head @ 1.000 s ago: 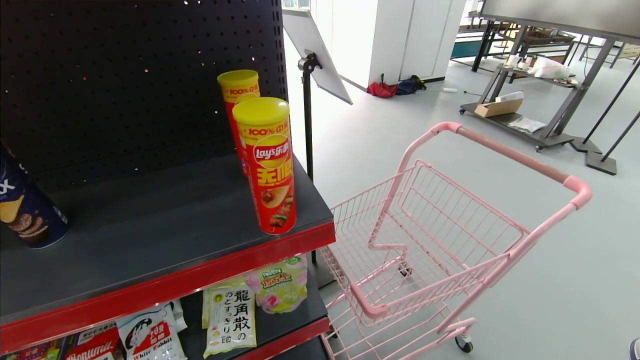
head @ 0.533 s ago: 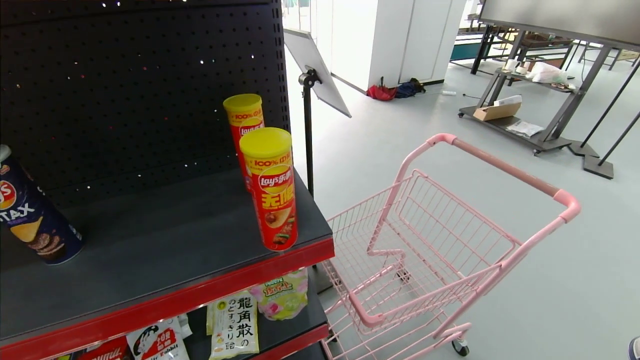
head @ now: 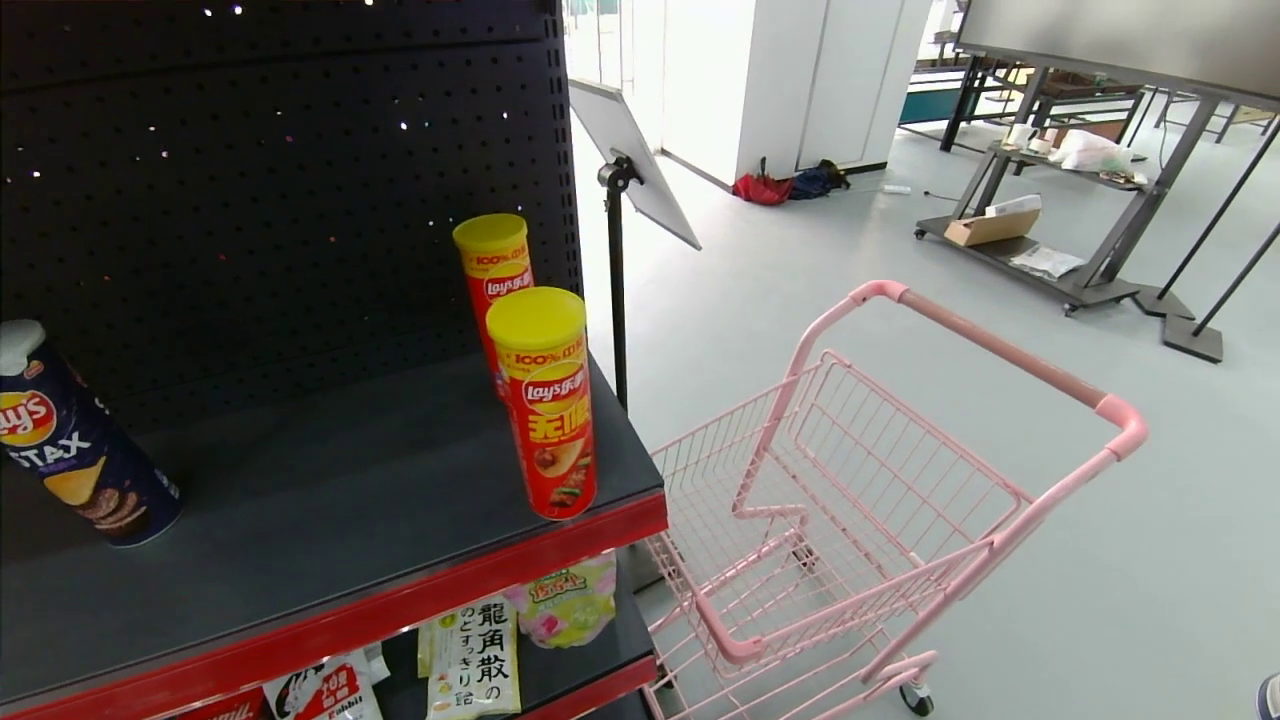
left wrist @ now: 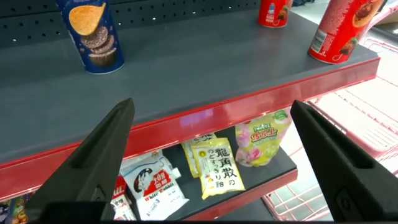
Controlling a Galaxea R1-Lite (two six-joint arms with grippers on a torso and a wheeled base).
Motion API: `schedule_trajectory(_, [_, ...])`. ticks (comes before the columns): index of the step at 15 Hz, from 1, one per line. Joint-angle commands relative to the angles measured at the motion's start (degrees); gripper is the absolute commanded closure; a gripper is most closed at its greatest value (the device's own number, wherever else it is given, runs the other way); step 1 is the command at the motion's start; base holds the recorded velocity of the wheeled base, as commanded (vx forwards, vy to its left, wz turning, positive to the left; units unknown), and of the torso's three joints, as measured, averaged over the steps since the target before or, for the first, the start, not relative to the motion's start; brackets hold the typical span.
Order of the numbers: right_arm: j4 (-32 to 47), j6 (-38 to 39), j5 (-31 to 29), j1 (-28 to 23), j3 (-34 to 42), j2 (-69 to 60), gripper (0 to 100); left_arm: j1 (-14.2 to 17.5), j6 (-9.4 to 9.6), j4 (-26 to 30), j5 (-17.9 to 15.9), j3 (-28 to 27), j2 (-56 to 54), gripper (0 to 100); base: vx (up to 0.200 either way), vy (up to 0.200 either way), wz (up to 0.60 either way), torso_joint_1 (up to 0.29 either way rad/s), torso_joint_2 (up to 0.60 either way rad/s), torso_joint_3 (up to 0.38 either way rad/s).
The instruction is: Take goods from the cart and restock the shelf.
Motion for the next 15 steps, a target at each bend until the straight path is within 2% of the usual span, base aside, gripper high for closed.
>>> schedule_trajectory(1, [0.0, 0.0, 0.0, 0.0, 0.0, -0.2, 100, 0.0, -0.03, 0.0, 0.0, 0.0, 0.0, 0, 0.000, 0.000, 0.60, -0.002, -0.01, -0.012])
schedule_trajectory(4, [0.5, -0.2, 0.1, 0.0, 0.3, -1.2, 100, 0.0, -0.03, 0.0, 0.0, 0.0, 0.0, 0, 0.000, 0.000, 0.60, 0.009, 0.00, -0.002])
schedule_trajectory(9, [0.1, -1.1, 0.3, 0.2, 3.7, -7.0, 100, 0.0, -0.03, 0.0, 0.0, 0.0, 0.0, 0, 0.000, 0.000, 0.00, 0.000, 0.00, 0.000])
schedule_trajectory(11, [-3.1, -0.4, 3.7, 2.9, 7.1, -11.7, 100, 0.0, 0.05, 0.0, 0.0, 0.0, 0.0, 0, 0.000, 0.000, 0.00, 0.000, 0.00, 0.000])
schedule_trajectory(12, [-5.4, 0.4, 6.1, 5.9, 9.7, -14.7, 100, 0.0, 0.05, 0.0, -0.1, 0.0, 0.0, 0, 0.000, 0.000, 0.00, 0.000, 0.00, 0.000])
schedule_trajectory(15, [-5.8, 0.4, 5.7, 7.5, 12.4, -17.4, 100, 0.0, 0.05, 0.0, -0.1, 0.0, 0.0, 0, 0.000, 0.000, 0.00, 0.000, 0.00, 0.000])
